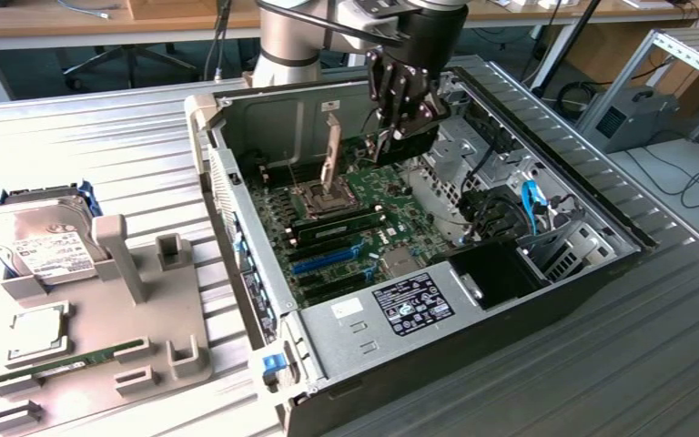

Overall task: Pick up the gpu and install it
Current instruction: 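Insert the gpu into the slot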

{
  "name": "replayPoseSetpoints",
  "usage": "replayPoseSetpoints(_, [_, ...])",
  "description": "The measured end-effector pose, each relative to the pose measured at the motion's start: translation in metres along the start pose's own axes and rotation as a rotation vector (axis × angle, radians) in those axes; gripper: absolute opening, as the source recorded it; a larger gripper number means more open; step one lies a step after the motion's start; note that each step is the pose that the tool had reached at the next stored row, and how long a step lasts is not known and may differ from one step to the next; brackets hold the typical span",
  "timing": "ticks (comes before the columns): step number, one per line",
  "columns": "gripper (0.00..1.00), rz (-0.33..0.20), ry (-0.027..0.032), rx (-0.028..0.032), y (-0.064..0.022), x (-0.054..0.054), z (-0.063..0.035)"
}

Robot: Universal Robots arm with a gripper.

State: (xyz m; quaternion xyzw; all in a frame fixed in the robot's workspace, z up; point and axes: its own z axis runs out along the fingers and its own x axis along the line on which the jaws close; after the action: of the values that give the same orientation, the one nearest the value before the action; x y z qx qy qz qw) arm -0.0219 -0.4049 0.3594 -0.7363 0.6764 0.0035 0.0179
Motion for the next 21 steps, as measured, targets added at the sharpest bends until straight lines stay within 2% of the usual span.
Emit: replayPoseSetpoints(21, [0.26,-0.089,-0.002,-0.0026,0.0,0.0,0.0003])
